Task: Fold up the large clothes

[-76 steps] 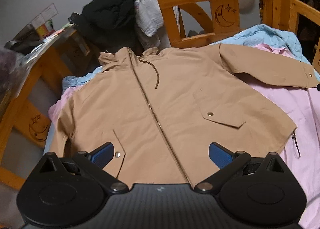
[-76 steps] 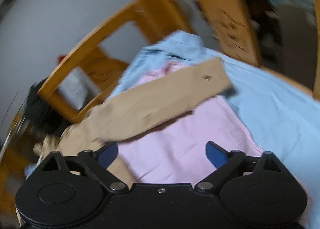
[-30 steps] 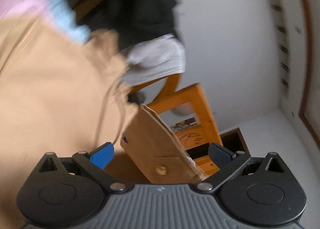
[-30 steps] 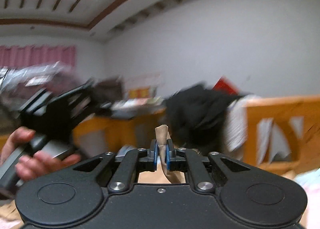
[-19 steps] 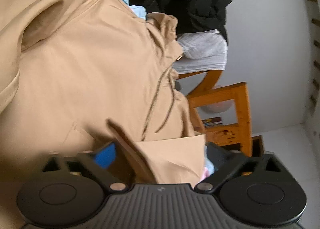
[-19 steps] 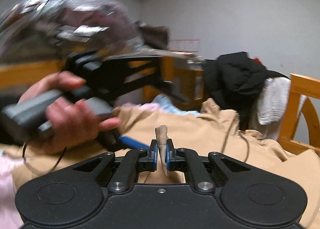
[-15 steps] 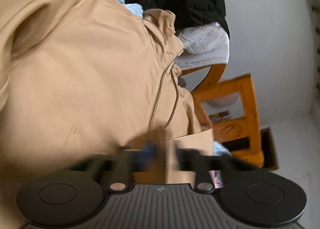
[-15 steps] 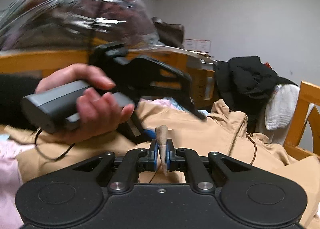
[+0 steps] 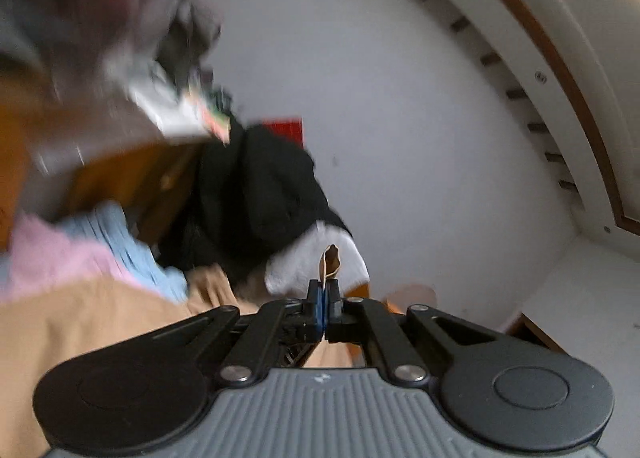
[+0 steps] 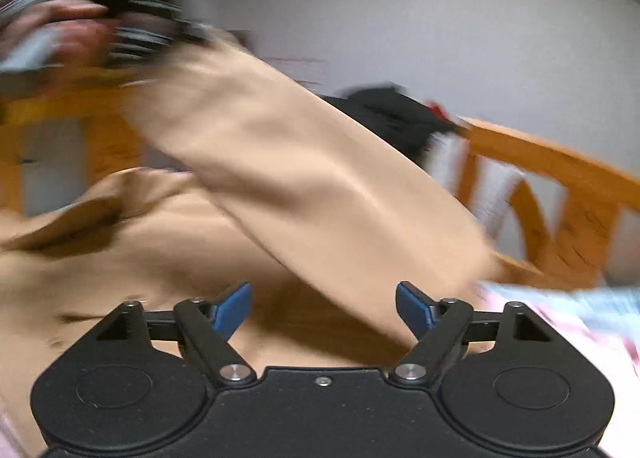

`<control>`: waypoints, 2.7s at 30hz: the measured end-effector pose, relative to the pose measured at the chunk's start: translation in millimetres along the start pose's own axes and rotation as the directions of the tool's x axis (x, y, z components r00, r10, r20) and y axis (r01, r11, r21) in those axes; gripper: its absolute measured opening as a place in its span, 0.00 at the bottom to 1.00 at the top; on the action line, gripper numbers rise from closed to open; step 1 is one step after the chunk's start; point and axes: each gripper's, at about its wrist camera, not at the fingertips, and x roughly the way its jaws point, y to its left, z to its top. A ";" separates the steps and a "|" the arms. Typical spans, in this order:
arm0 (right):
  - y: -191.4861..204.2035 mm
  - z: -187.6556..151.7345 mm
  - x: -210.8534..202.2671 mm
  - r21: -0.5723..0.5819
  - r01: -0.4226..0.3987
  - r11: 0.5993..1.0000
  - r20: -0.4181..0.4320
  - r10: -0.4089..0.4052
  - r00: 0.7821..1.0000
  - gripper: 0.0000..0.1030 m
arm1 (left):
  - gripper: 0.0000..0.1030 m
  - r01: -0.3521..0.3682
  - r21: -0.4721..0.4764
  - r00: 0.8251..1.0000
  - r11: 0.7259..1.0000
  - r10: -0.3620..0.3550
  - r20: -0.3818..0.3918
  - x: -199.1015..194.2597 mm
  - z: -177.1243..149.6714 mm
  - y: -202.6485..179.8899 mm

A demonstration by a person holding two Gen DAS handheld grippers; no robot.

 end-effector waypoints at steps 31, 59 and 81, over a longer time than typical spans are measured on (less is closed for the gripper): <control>-197.3 107.6 227.3 0.153 0.078 0.985 -0.296 -0.030 0.955 0.00 | 0.00 -0.299 0.195 0.875 0.934 0.350 -0.334 41.3 -120.9 78.6; -191.3 1.6 116.0 0.334 0.177 0.926 -0.392 -0.034 0.919 0.28 | 0.00 -0.342 0.327 0.807 0.881 0.454 -0.378 61.4 -158.8 80.9; -63.4 49.7 152.7 0.086 -0.031 0.996 -0.260 0.053 0.964 0.74 | 0.87 -0.394 0.328 0.838 0.859 0.482 -0.256 -38.2 -158.7 41.9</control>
